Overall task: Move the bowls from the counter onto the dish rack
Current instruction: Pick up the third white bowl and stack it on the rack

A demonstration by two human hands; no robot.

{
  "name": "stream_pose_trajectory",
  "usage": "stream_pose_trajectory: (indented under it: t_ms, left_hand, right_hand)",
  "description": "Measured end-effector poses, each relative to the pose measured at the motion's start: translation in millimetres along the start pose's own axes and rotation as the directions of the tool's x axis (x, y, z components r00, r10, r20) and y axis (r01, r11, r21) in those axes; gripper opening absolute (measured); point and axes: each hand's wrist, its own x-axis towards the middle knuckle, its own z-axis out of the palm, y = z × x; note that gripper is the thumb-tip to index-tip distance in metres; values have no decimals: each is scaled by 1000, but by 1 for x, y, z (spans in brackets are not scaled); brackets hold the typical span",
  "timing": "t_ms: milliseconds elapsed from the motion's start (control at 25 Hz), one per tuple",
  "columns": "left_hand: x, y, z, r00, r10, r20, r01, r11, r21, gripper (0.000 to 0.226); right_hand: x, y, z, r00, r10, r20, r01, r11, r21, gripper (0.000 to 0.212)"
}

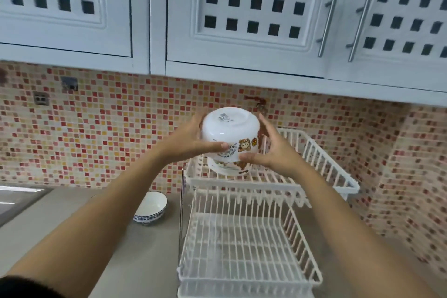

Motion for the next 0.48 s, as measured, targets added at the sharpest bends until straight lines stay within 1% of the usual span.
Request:
stream_pose_trajectory:
  t_ms: [80,160,320,400,480]
  left_hand:
    - [13,1,22,1000,-19,19,16,985,170,97]
    - [21,-6,40,997,-74,32,62,955,289,107]
    - [29,-28,64,981,-195,-1,182,914,364,133]
    - [27,-31,71,972,-234,-6,218,895,390,136]
    - [27,-33,75,971,-240,-13,224,882,414,136]
  right_hand:
    - [8,22,-8,1000,16,21,-13,993,-119,121]
    - [17,38,-4,999,-12,48,21,982,-185,121]
    - [31,61,10,993,-63,97,85,967,-241,112]
    - [35,68,14,990,-52,130,83,966,-246,110]
    - [38,74,18,987,-38,159,76,969,-237,111]
